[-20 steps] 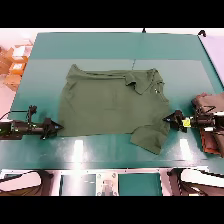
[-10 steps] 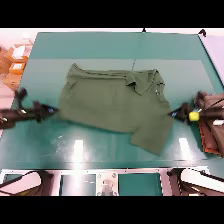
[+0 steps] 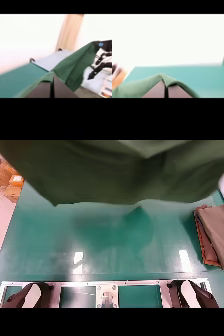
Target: Fold the shirts.
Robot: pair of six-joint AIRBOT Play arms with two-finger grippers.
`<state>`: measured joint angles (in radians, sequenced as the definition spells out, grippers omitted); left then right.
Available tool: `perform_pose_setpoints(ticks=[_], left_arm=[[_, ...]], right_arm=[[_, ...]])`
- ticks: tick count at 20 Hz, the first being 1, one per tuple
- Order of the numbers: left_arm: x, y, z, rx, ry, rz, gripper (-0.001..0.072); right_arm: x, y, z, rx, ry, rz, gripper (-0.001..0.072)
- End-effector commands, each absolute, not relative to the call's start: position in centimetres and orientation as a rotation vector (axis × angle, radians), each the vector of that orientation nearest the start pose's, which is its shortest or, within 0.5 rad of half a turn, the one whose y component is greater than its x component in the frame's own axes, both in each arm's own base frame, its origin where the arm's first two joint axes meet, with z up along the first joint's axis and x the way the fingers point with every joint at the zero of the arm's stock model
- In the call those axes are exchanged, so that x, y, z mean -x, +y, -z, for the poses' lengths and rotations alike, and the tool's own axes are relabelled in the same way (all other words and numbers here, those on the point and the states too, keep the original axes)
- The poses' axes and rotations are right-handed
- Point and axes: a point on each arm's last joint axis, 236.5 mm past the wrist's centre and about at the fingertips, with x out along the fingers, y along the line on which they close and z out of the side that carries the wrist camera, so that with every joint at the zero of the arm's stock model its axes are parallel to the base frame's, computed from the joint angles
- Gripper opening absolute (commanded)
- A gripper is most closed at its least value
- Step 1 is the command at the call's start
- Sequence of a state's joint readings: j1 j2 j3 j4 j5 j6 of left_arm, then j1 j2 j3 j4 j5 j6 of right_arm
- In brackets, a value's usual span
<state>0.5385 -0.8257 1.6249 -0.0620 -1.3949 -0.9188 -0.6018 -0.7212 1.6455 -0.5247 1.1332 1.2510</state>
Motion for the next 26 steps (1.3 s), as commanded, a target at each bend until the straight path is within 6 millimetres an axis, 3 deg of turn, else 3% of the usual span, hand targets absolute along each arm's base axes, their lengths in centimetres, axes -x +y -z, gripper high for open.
perform_pose_setpoints(ticks=[1,2,4,6,8,9,12,16,19,22,24,26], left_arm=[[-14.4,-18.1,-56.7,-0.041,-0.282,0.905,0.0031],[-14.3,-18.1,-56.6,-0.066,-0.267,0.865,0.003],[-16.1,-16.6,-55.6,-0.059,-0.194,0.753,0.003],[-19.1,-13.9,-53.1,-0.025,-0.078,0.63,0.003],[-21.8,-11.6,-49.9,0.011,0.036,0.57,0.0031],[-23.5,-10.4,-47.8,0.045,0.098,0.559,0.003],[-28.8,-7.2,-40.2,0.213,0.273,0.56,0.0031],[-36.6,-2.8,-25.9,0.508,0.458,0.509,0.0031],[-42.1,-2.1,-15.4,0.538,0.54,0.434,0.003],[-47.1,-1.6,-9.1,0.551,0.594,0.326,0.003],[-49.3,-1.7,-5.8,0.565,0.643,0.303,0.003],[-50.9,-1.7,-3.0,0.59,0.7,0.319,0.003]], right_arm=[[-15.8,7.4,-59.3,-0.032,-0.442,-0.176,0.0024],[-14.7,7.4,-59.5,0.004,-0.461,-0.135,0.0024],[-15.3,7.1,-58.4,0.012,-0.421,-0.121,0.0024],[-18.1,5.3,-55.9,-0.045,-0.34,-0.12,0.0024],[-22.6,3.2,-51.1,-0.167,-0.21,-0.147,0.0025],[-25.0,2.3,-47.9,-0.231,-0.133,-0.171,0.0024],[-31.9,-0.3,-35.6,-0.452,0.103,-0.22,0.0024],[-39.3,-1.1,-18.4,-0.622,0.39,-0.173,0.0024],[-44.3,0.0,-8.9,-0.666,0.569,-0.135,0.0024],[-48.4,-0.3,-3.0,-0.708,0.681,-0.105,0.0024],[-51.0,-0.9,-1.3,-0.718,0.708,-0.108,0.0024],[-53.6,-1.4,-1.0,-0.72,0.703,-0.119,0.0024]])
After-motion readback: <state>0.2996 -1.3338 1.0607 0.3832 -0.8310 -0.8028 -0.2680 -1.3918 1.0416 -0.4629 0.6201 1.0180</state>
